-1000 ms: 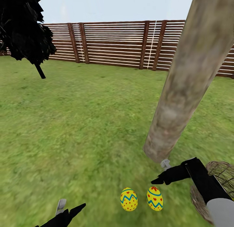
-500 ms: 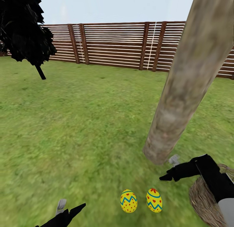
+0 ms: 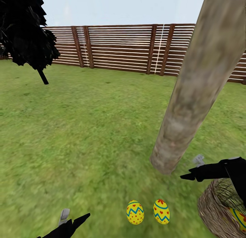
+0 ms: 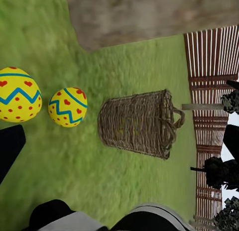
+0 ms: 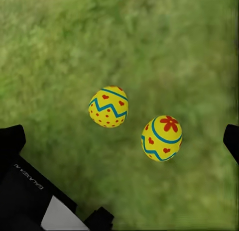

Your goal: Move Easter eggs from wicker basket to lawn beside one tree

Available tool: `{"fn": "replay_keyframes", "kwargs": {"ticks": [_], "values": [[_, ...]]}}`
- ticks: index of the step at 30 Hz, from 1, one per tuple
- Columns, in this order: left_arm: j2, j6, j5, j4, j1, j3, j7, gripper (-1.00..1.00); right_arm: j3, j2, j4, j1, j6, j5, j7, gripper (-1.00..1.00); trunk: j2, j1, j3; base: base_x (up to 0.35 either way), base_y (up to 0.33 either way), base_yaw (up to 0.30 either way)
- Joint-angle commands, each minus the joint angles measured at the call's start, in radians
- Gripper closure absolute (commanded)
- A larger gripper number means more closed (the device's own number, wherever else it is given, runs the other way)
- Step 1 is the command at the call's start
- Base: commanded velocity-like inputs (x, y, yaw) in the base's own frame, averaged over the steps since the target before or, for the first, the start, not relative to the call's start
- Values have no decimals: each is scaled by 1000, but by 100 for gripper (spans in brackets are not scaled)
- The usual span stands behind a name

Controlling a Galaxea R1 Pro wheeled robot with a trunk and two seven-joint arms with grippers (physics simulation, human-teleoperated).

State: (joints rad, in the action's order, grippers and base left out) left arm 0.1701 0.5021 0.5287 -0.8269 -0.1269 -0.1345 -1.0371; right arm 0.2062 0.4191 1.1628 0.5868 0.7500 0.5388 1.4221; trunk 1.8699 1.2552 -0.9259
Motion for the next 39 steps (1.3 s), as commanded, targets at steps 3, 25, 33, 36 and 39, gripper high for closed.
{"fn": "replay_keyframes", "kwargs": {"ticks": [3, 25, 33, 36, 39], "values": [[0, 9, 5, 0, 0, 0, -1, -100, 5, 10, 2, 1, 9, 6, 9, -100, -7, -4, 2, 0, 0, 0], [0, 8, 5, 0, 0, -1, 0, -100, 24, 15, 3, 1, 9, 9, 9, -100, -7, -4, 2, 0, -153, 0], [0, 8, 5, 0, 0, 0, 0, -100, 24, 14, 3, 1, 9, 9, 9, -100, -7, -4, 2, 0, -293, 0], [0, 8, 5, 0, 0, 0, 0, -100, 24, 14, 3, 1, 9, 10, 9, -100, -7, -4, 2, 0, -294, 0], [0, 8, 5, 0, 0, 0, 0, -100, 24, 14, 2, 1, 9, 11, 9, -100, -7, -4, 2, 0, -294, 0]]}}
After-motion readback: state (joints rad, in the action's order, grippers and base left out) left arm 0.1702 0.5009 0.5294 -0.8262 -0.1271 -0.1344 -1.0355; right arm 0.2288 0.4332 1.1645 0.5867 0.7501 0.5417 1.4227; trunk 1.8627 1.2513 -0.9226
